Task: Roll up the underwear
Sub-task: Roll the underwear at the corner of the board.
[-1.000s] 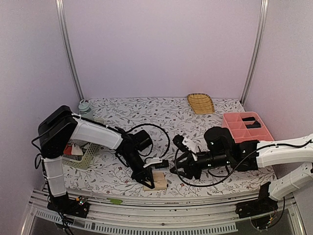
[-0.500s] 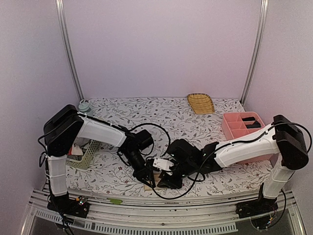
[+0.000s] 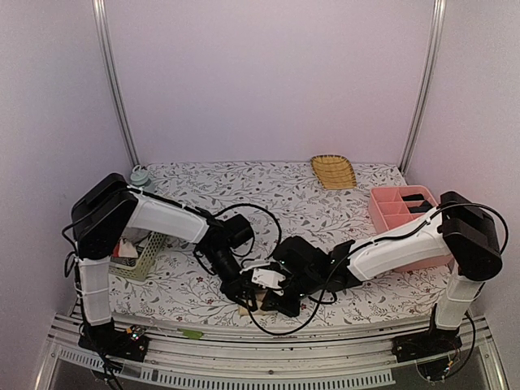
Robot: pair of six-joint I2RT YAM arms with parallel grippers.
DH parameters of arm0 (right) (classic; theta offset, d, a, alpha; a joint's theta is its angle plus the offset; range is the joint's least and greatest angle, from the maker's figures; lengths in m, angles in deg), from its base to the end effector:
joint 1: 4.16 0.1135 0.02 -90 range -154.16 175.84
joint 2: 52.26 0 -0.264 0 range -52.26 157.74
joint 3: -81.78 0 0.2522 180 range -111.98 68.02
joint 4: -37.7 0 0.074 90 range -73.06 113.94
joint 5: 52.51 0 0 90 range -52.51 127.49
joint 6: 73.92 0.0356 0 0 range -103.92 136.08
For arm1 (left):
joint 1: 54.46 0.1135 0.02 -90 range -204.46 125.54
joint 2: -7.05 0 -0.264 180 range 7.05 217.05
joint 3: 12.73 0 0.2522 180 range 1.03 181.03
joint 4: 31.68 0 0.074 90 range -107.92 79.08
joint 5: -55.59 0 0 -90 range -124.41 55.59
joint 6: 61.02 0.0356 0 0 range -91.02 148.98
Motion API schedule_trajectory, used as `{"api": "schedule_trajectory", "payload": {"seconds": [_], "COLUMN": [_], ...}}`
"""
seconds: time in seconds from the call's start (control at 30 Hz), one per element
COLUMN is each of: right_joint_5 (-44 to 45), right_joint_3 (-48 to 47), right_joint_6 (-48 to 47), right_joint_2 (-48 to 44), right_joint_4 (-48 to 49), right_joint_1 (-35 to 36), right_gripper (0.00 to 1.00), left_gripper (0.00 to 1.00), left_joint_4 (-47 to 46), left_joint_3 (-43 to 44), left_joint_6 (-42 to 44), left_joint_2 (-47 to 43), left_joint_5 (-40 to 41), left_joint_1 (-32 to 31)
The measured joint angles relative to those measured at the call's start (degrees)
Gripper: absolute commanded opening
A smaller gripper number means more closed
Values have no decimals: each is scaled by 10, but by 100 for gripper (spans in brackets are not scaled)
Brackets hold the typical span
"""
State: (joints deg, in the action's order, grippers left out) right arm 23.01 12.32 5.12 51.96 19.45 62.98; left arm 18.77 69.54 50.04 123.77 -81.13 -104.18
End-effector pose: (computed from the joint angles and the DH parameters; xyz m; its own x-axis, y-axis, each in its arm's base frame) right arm 0.1306 0.3327 0.1390 -0.1239 -0.7677 -0.6287 -0.9923 0.0932 0.0817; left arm 0.2100 -0.2879 0.1086 -0.3980 0.8507 -0.3435 0.7585 0.0945 -0.6448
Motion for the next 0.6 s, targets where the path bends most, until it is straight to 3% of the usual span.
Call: {"api": "schedule_trajectory", "payload": {"seconds": [0.07,0.23,0.47,0.6], "right_joint_5": [-3,-16,-110,-197], "right_joint_3": [0,-1,-37,-85], "right_joint_6": [0,22,100,150], "right_joint_2": [0,1,28,72], "right_joint_4": [0,2,-38,-76], "right_joint_1": [0,-2,-14,-39], "right_gripper": [0,0,0,0], "left_gripper": [38,51,60,65], "left_joint_4": [-2,-23,-97,-156], "left_joint_3": [-1,-27,-103,-139], "left_joint_6": [-3,-11,-29,-33], "left_joint_2": [-6,-50,-240,-354], "left_joint_5": [10,76,224,276], "left_joint_1": [0,9,96,99]}}
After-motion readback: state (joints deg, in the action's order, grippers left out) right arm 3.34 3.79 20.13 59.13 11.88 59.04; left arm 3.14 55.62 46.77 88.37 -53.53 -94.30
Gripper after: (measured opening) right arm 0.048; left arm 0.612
